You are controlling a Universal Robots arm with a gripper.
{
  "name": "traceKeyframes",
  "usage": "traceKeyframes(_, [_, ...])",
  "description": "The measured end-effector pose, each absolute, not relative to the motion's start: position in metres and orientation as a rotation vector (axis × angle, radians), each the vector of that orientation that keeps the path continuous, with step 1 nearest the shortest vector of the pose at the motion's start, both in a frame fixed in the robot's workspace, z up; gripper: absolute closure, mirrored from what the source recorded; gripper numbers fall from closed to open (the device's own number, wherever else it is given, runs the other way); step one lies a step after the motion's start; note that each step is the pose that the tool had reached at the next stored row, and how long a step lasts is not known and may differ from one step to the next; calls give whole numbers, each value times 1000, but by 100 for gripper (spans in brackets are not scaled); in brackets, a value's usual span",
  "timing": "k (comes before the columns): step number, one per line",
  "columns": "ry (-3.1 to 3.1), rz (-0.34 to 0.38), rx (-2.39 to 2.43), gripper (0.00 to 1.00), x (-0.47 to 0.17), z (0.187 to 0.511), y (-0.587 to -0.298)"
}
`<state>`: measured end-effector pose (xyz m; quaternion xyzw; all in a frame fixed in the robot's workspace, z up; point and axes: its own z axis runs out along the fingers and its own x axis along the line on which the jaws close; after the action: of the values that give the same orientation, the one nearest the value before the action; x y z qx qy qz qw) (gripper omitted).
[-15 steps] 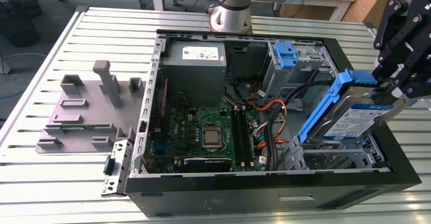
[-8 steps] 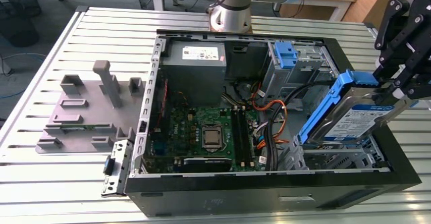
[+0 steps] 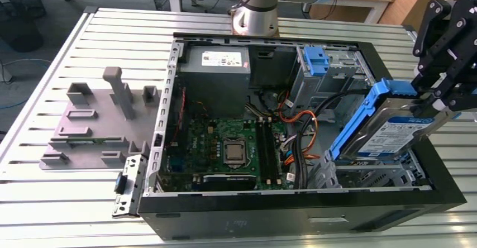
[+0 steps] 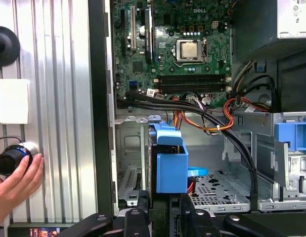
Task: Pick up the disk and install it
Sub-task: 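Insert the disk into the insertion slot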
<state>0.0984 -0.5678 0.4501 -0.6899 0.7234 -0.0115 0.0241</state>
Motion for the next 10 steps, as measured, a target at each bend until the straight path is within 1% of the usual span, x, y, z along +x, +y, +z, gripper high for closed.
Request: traceKeyframes(10, [2238, -36, -2134, 65, 98, 440, -568])
